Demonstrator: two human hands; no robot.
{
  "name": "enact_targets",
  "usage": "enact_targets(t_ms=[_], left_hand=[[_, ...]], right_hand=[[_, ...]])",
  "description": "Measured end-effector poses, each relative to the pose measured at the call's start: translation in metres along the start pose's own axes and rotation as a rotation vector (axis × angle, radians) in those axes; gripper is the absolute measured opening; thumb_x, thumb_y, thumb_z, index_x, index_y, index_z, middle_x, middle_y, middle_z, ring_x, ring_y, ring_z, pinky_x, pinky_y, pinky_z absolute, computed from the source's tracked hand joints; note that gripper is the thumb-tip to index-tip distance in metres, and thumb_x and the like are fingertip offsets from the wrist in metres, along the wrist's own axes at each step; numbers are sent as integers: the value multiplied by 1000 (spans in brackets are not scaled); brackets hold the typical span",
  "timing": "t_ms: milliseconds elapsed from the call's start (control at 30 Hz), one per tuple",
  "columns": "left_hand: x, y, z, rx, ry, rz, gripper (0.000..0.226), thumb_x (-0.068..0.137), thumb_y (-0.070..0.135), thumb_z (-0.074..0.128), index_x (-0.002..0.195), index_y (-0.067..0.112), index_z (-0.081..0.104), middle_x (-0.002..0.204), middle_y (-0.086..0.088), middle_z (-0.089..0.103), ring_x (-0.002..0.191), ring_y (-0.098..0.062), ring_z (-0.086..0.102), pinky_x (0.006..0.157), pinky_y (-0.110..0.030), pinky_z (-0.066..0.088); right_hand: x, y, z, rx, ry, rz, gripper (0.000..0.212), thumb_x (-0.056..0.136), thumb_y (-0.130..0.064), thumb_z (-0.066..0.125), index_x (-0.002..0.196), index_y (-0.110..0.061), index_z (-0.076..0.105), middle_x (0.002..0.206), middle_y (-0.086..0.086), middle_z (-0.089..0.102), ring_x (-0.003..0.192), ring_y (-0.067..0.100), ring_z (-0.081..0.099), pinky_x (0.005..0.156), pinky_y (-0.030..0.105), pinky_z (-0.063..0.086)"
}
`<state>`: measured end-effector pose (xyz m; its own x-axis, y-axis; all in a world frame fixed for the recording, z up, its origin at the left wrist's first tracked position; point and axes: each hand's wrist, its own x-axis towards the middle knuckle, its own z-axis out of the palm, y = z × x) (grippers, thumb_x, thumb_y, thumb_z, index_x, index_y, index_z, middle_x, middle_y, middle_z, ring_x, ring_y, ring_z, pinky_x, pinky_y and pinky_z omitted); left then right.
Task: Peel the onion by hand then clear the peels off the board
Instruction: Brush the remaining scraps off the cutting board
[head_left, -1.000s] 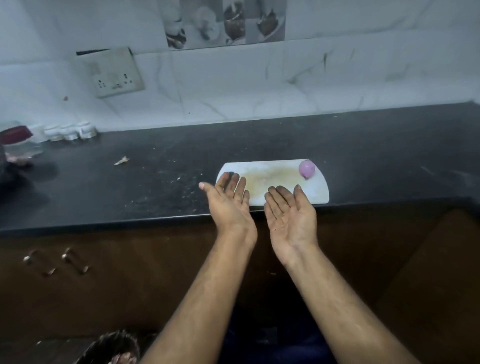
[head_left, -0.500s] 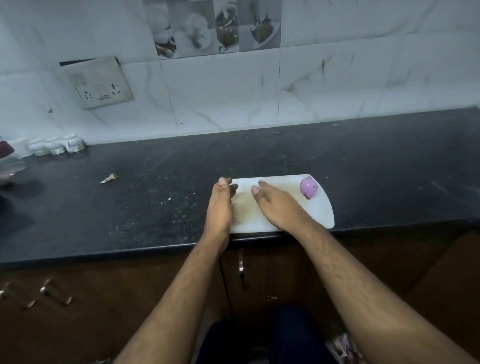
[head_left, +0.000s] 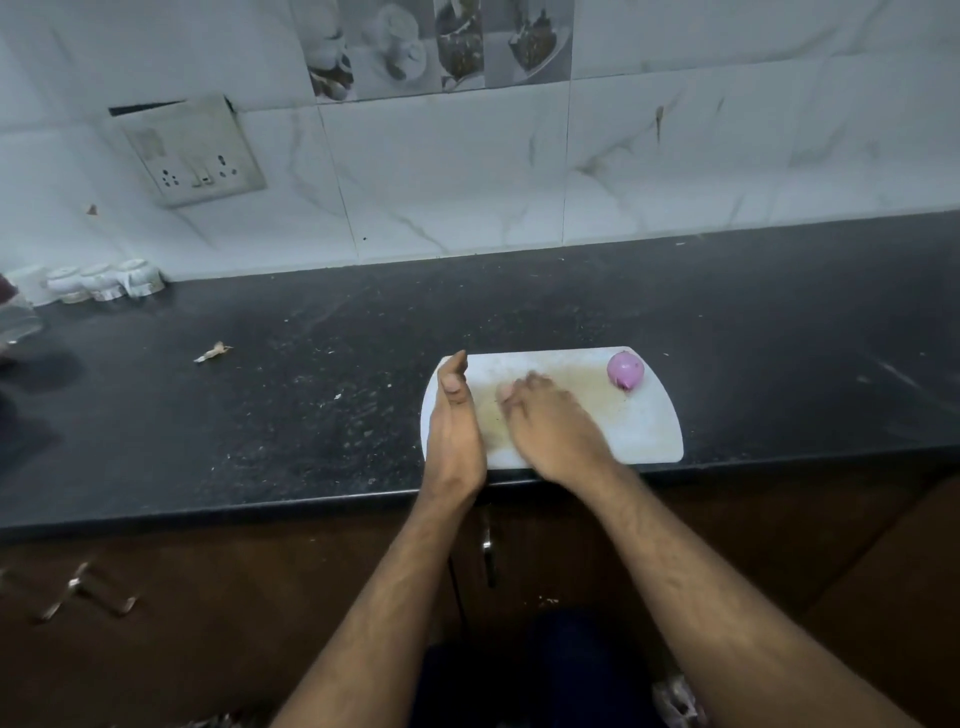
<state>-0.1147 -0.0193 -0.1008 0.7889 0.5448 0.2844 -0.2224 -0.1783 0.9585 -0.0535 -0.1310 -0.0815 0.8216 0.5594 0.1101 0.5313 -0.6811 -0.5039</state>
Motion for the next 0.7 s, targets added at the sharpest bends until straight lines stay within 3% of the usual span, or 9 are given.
enact_targets(t_ms=[100, 167, 267, 333, 433, 500, 533, 600, 700], left_hand=[[3, 0, -5, -86, -4, -30, 124, 62, 107, 20, 154, 26, 40, 162, -5, 42, 148, -15, 42, 126, -41, 30], [4, 0, -8, -199, 23, -59, 126, 57, 109, 28, 152, 28, 42, 161, -6, 43, 146, -17, 45, 126, -46, 31], [5, -2, -9, -263, 55, -66, 124, 56, 108, 35, 150, 29, 43, 161, -7, 43, 147, -22, 45, 126, -49, 30], [4, -4, -7, -259, 54, -58, 124, 57, 108, 36, 151, 28, 43, 162, -7, 42, 147, -23, 45, 126, -50, 30], [2, -3, -6, -246, 73, -57, 124, 58, 108, 34, 150, 25, 45, 159, -9, 46, 144, -23, 49, 124, -51, 33], [1, -3, -6, -215, 94, -41, 122, 62, 106, 32, 149, 23, 47, 156, -10, 49, 142, -21, 51, 123, -50, 35], [0, -3, -5, -202, 96, -36, 120, 64, 106, 32, 149, 22, 46, 155, -10, 50, 142, -20, 51, 123, -49, 35], [-2, -2, -5, -172, 97, -28, 117, 67, 104, 30, 149, 22, 46, 155, -10, 50, 141, -21, 52, 123, -48, 36], [-4, -1, -5, -127, 86, -21, 116, 69, 103, 28, 149, 21, 45, 154, -11, 50, 141, -20, 52, 122, -48, 37]], right_hand=[[-4, -18, 5, 474, -244, -80, 72, 106, -61, 14, 146, -19, 56, 152, 5, 55, 144, 17, 47, 120, 32, 32], [-3, -21, -1, 874, -107, 23, 77, 104, -64, 17, 126, -16, 72, 126, 4, 74, 120, 14, 67, 109, 32, 47], [2, -13, -3, 386, 280, 123, 66, 108, -55, 26, 110, -7, 73, 112, 8, 75, 112, 25, 66, 99, 42, 51], [-2, -8, 5, -15, 103, 40, 67, 108, -53, 22, 135, -4, 58, 143, 17, 57, 139, 31, 47, 115, 45, 38], [-10, -12, -1, 376, -245, -62, 71, 108, -57, 14, 140, -13, 61, 145, 9, 61, 141, 20, 51, 117, 35, 38], [-12, -18, -6, 801, -166, -4, 70, 109, -57, 21, 120, -14, 75, 119, 6, 76, 116, 17, 70, 104, 32, 53], [-10, -19, -8, 773, -13, -6, 65, 109, -54, 26, 117, -11, 75, 115, 7, 77, 112, 19, 71, 101, 36, 55], [-5, -11, -2, 213, 280, -11, 54, 109, -46, 35, 130, -6, 64, 128, 11, 70, 124, 28, 62, 106, 43, 48], [-13, -5, 9, -92, 16, -113, 56, 110, -48, 26, 137, -8, 55, 143, 13, 57, 136, 32, 49, 112, 47, 39]])
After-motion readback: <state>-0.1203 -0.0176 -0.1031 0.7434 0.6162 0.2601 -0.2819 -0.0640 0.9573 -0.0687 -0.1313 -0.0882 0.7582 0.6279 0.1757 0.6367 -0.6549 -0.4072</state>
